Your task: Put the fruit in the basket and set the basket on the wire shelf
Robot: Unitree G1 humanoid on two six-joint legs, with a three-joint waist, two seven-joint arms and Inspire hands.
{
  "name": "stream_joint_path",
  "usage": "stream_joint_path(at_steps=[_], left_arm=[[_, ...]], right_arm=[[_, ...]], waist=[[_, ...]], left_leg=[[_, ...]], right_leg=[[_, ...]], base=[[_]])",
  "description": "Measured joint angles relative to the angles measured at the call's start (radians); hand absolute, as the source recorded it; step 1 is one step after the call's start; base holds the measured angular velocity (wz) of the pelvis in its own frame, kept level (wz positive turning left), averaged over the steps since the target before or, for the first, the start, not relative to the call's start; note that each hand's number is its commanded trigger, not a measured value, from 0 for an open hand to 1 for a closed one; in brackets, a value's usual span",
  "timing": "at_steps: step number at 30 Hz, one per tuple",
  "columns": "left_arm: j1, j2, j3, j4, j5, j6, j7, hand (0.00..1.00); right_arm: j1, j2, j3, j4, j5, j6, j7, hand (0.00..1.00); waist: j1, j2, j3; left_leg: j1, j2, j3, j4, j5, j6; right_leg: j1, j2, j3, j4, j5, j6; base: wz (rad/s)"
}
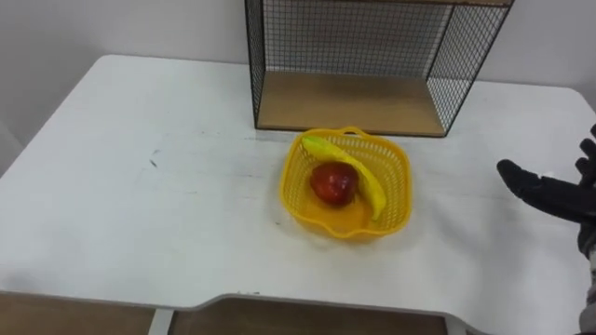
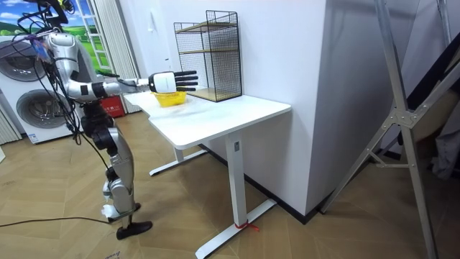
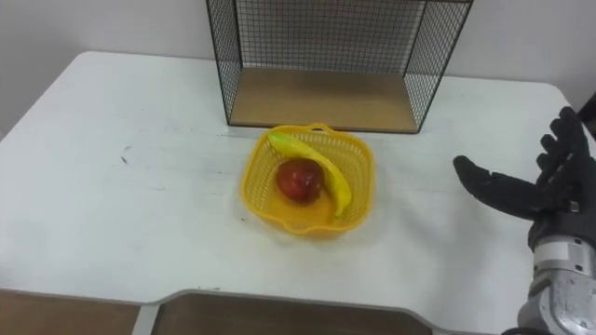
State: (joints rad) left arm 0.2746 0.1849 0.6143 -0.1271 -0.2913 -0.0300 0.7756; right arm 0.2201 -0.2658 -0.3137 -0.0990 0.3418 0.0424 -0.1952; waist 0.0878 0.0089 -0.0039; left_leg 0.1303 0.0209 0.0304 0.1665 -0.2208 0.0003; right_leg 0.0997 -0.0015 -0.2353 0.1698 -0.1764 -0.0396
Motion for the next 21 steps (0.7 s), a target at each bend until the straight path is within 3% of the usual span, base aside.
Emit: stream_joint_path(at_steps=[3, 7, 11, 16, 21], left_arm=[[-0.005, -0.002, -0.012, -0.102, 0.069, -0.014, -0.013, 0.00], [-0.031, -0.001, -0.046, -0.123, 0.122, -0.043, -0.050, 0.00], [-0.031, -0.003, -0.146, -0.123, 0.133, -0.046, -0.118, 0.00], [-0.032, -0.007, -0.307, -0.091, 0.093, -0.052, -0.254, 0.00], [-0.039, -0.012, -0.400, -0.047, -0.037, -0.052, -0.372, 0.00]], right_arm=[[0.001, 0.004, 0.000, 0.000, -0.002, 0.000, 0.004, 0.00], [0.001, 0.006, 0.001, 0.003, 0.003, -0.002, 0.033, 0.00], [0.009, 0.044, 0.019, 0.017, 0.017, -0.023, 0.070, 0.00], [0.009, 0.052, 0.107, 0.036, 0.048, -0.035, 0.136, 0.00], [0.009, 0.069, 0.157, 0.055, 0.065, -0.037, 0.179, 0.00]], waist=[[-0.013, 0.008, 0.0011], [-0.033, 0.011, 0.0010], [-0.038, -0.001, 0.0112], [-0.057, -0.013, 0.0097], [-0.063, -0.015, 0.0098]], left_leg=[[0.000, -0.001, -0.004, 0.002, 0.000, 0.000], [0.004, -0.001, -0.007, 0.003, 0.000, 0.000], [0.010, 0.001, 0.008, 0.003, 0.000, 0.000], [0.005, 0.000, 0.022, 0.003, 0.000, 0.000], [0.013, 0.002, 0.043, 0.002, 0.000, 0.000]], right_leg=[[-0.003, -0.001, -0.003, -0.001, 0.000, 0.000], [0.004, -0.001, -0.007, -0.004, 0.000, 0.000], [-0.002, 0.001, 0.004, 0.000, -0.001, 0.000], [-0.005, 0.000, 0.017, 0.004, 0.001, 0.001], [-0.007, 0.004, 0.039, 0.004, 0.002, 0.001]], base=[[0.01], [0.04], [-0.07], [-0.08], [-0.13]])
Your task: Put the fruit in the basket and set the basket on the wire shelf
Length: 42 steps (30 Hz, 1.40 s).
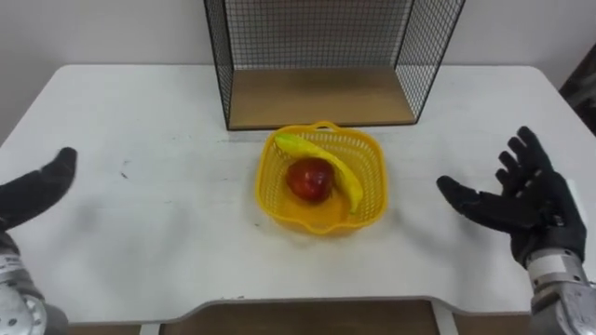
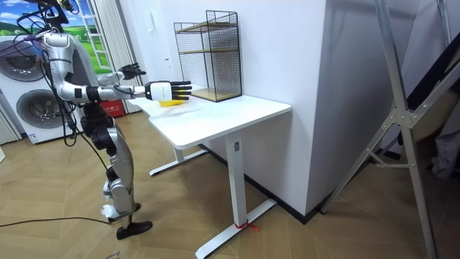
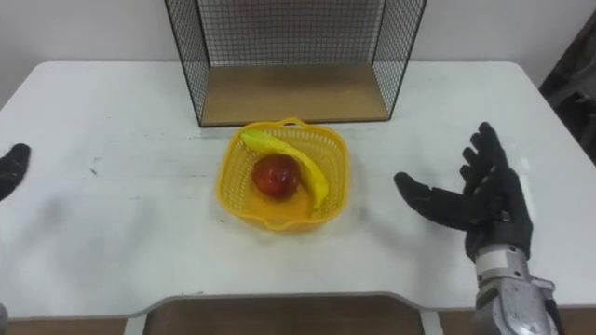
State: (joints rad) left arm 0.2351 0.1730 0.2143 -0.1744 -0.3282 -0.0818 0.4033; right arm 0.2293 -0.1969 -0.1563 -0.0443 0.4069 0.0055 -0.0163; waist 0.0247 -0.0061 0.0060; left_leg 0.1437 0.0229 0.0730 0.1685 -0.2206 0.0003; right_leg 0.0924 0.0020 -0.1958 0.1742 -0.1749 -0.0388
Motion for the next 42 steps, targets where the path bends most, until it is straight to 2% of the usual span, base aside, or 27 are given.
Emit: stream_joint_path(at_steps=[3, 6, 9, 15, 18, 24, 28, 33, 42], left_arm=[[-0.012, 0.001, -0.064, 0.025, -0.089, -0.003, -0.057, 0.00], [-0.043, 0.001, -0.130, 0.092, -0.115, -0.001, -0.134, 0.00], [-0.050, -0.001, -0.167, 0.111, -0.120, 0.002, -0.172, 0.00], [-0.050, -0.012, -0.232, 0.111, -0.194, 0.002, -0.179, 0.00], [-0.051, -0.012, -0.264, 0.141, -0.192, -0.001, -0.189, 0.00], [-0.048, -0.013, -0.305, 0.178, -0.192, 0.004, -0.232, 0.00], [-0.048, -0.014, -0.317, 0.185, -0.192, 0.004, -0.260, 0.00], [-0.047, -0.029, -0.358, 0.209, -0.192, 0.015, -0.278, 0.00], [-0.047, -0.031, -0.371, 0.215, -0.193, 0.040, -0.292, 0.00]], right_arm=[[-0.002, -0.001, 0.043, 0.011, 0.033, -0.011, 0.014, 0.00], [-0.023, 0.000, 0.090, 0.065, 0.038, -0.018, 0.052, 0.00], [-0.025, 0.004, 0.106, 0.073, 0.038, -0.018, 0.069, 0.00], [-0.026, 0.015, 0.169, 0.073, 0.063, -0.018, 0.091, 0.00], [-0.031, 0.025, 0.192, 0.073, 0.071, -0.018, 0.107, 0.00], [-0.032, 0.048, 0.216, 0.073, 0.106, -0.019, 0.136, 0.00], [-0.033, 0.048, 0.223, 0.073, 0.112, -0.019, 0.149, 0.00], [-0.036, 0.049, 0.228, 0.073, 0.200, -0.019, 0.151, 0.00], [-0.036, 0.057, 0.260, 0.073, 0.261, -0.019, 0.151, 0.00]], waist=[[-0.006, 0.003, 0.0018], [-0.015, 0.004, 0.0034], [-0.018, 0.004, 0.0039], [-0.022, 0.000, 0.0039], [-0.020, -0.005, 0.0074], [-0.018, -0.015, 0.0131], [-0.020, -0.012, 0.0107], [-0.020, -0.009, 0.0073], [-0.020, -0.015, 0.0037]], left_leg=[[0.001, 0.002, 0.006, 0.000, 0.000, 0.000], [0.000, 0.001, 0.005, 0.000, 0.000, 0.000], [-0.001, 0.002, 0.011, -0.001, 0.000, 0.000], [0.010, 0.002, 0.028, -0.001, 0.000, 0.000], [0.021, 0.002, 0.037, -0.002, 0.000, 0.000], [0.024, 0.001, 0.051, -0.001, 0.000, 0.000], [0.016, 0.001, 0.056, -0.001, 0.000, 0.000], [0.017, 0.002, 0.059, -0.001, 0.000, 0.000], [0.020, 0.004, 0.063, -0.001, 0.000, 0.000]], right_leg=[[0.000, -0.001, 0.001, 0.001, 0.000, 0.000], [-0.008, -0.001, 0.003, 0.011, 0.000, 0.000], [-0.011, -0.001, 0.007, 0.012, 0.000, 0.000], [-0.007, 0.000, 0.022, 0.017, 0.000, 0.000], [-0.005, 0.002, 0.036, 0.025, 0.000, 0.000], [-0.015, 0.002, 0.054, 0.031, 0.000, 0.000], [-0.025, 0.002, 0.058, 0.038, 0.001, 0.001], [-0.025, 0.002, 0.057, 0.038, 0.001, 0.001], [-0.022, 0.002, 0.056, 0.036, 0.002, 0.000]], base=[[-0.06], [0.00], [-0.04], [-0.07], [-0.10], [-0.07], [-0.05], [0.00], [0.00]])
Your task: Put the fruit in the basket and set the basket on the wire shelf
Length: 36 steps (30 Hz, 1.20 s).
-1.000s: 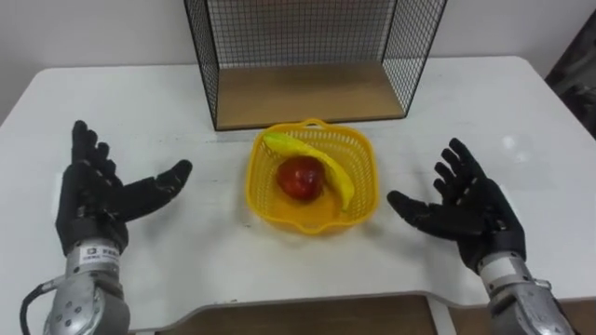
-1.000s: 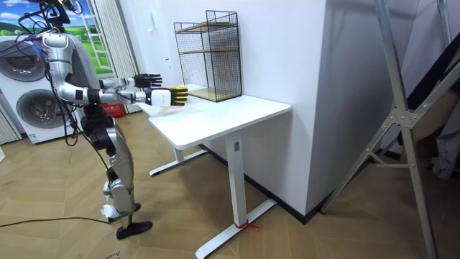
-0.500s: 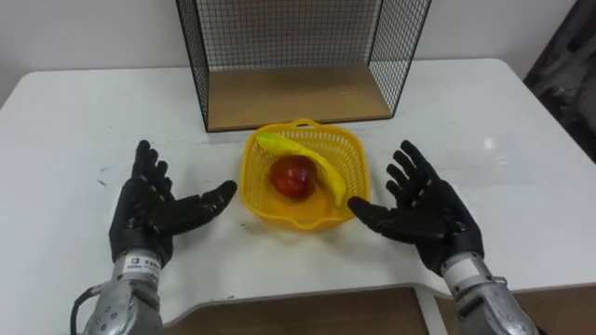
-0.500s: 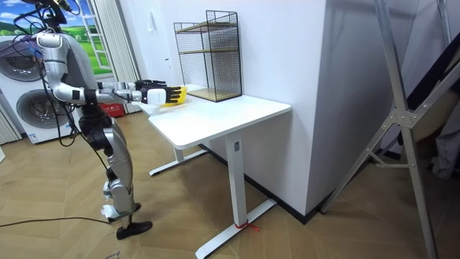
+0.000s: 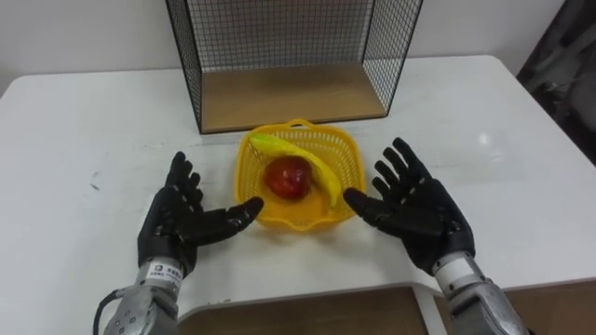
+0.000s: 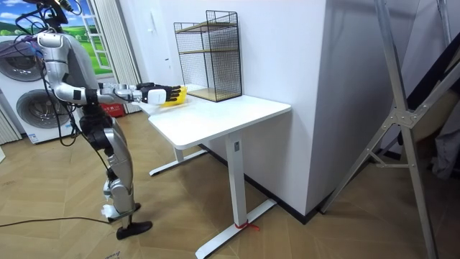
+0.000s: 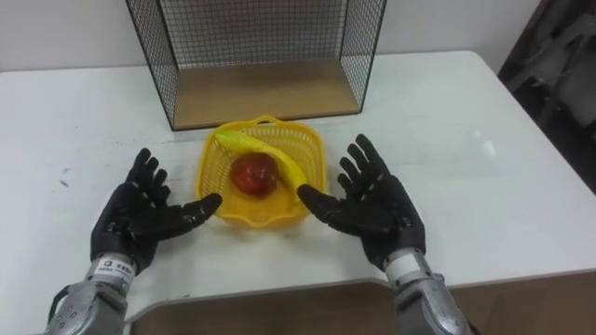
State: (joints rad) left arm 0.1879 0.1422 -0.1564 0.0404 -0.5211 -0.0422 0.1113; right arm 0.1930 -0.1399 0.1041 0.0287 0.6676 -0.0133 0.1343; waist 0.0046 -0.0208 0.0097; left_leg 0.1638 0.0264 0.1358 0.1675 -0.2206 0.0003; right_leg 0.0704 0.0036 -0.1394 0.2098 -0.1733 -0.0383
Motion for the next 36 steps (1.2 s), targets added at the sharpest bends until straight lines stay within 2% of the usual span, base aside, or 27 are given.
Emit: stream_joint_path(at_steps=[4, 12, 17, 25, 29, 36], left_arm=[[-0.002, -0.007, -0.003, 0.019, 0.000, -0.003, -0.007, 0.00], [-0.002, -0.013, -0.011, 0.023, 0.000, -0.003, -0.007, 0.00], [-0.002, -0.014, -0.023, 0.028, 0.000, -0.012, -0.007, 0.00], [-0.002, -0.016, -0.048, 0.028, -0.018, -0.034, -0.007, 0.00], [-0.006, -0.017, -0.057, 0.028, -0.018, -0.040, -0.007, 0.00], [-0.018, -0.016, -0.082, 0.028, -0.019, -0.055, -0.007, 0.00]], right_arm=[[0.000, 0.018, 0.008, 0.012, -0.001, 0.000, 0.000, 0.00], [-0.010, 0.019, 0.017, 0.038, 0.000, 0.000, 0.001, 0.00], [-0.017, 0.019, 0.036, 0.038, -0.001, 0.000, 0.001, 0.00], [-0.019, 0.019, 0.071, 0.045, -0.002, -0.015, 0.001, 0.00], [-0.039, 0.021, 0.080, 0.103, -0.007, -0.021, 0.011, 0.00], [-0.053, 0.020, 0.116, 0.105, -0.017, -0.029, 0.011, 0.00]], waist=[[0.000, 0.001, 0.0002], [-0.003, 0.011, -0.0018], [-0.002, 0.019, -0.0001], [-0.002, 0.018, 0.0014], [-0.003, 0.013, 0.0051], [-0.010, 0.001, 0.0098]], left_leg=[[0.003, -0.001, 0.000, 0.000, 0.000, 0.000], [-0.006, -0.001, 0.000, 0.000, 0.000, 0.000], [-0.009, -0.001, 0.000, 0.000, 0.000, 0.000], [-0.014, -0.002, -0.003, 0.000, 0.000, 0.000], [-0.015, -0.002, -0.005, 0.000, 0.000, 0.000], [-0.024, -0.003, -0.002, 0.001, 0.000, 0.000]], right_leg=[[0.001, 0.000, 0.001, 0.002, 0.000, 0.000], [-0.014, 0.000, 0.000, -0.004, 0.000, 0.000], [-0.015, 0.000, 0.000, -0.004, 0.000, 0.000], [-0.011, 0.000, 0.000, -0.003, 0.001, 0.000], [-0.012, 0.000, -0.002, -0.003, 0.001, 0.000], [-0.020, -0.001, -0.002, -0.002, 0.001, 0.001]], base=[[0.00], [0.00], [0.01], [0.00], [0.00], [0.00]])
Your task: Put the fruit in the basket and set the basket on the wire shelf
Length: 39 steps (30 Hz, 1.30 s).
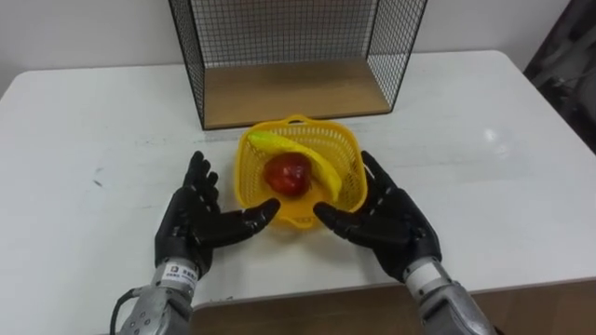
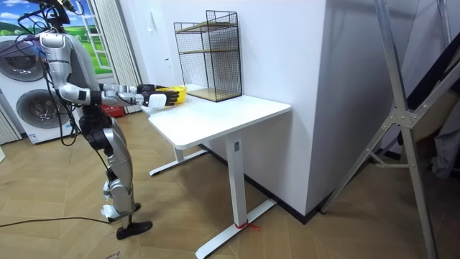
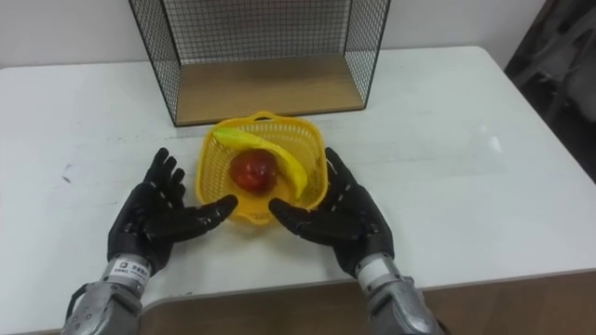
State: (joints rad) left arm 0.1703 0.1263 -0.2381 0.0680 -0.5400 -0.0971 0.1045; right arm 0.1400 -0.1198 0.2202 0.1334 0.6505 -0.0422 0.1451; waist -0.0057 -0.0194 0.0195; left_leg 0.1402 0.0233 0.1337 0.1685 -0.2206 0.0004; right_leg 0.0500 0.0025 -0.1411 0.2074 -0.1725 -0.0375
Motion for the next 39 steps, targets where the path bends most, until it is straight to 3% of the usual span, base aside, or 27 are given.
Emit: stream_joint_path(at_steps=[18, 39], left_arm=[[-0.005, -0.001, -0.053, -0.009, -0.001, 0.004, -0.006, 0.00], [-0.025, -0.003, -0.085, -0.021, 0.002, 0.006, -0.030, 0.00]], right_arm=[[-0.025, 0.004, 0.031, 0.000, -0.051, 0.000, -0.003, 0.00], [-0.052, 0.004, 0.011, -0.021, -0.073, 0.000, -0.050, 0.00]], waist=[[-0.036, -0.010, -0.0077], [-0.059, -0.018, -0.0052]], left_leg=[[-0.007, 0.000, 0.001, 0.002, 0.000, 0.000], [-0.009, 0.001, 0.010, 0.001, 0.000, 0.000]], right_leg=[[-0.002, 0.000, -0.002, 0.000, 0.000, 0.000], [-0.017, 0.002, 0.008, 0.012, 0.001, -0.001]], base=[[0.00], [0.00]])
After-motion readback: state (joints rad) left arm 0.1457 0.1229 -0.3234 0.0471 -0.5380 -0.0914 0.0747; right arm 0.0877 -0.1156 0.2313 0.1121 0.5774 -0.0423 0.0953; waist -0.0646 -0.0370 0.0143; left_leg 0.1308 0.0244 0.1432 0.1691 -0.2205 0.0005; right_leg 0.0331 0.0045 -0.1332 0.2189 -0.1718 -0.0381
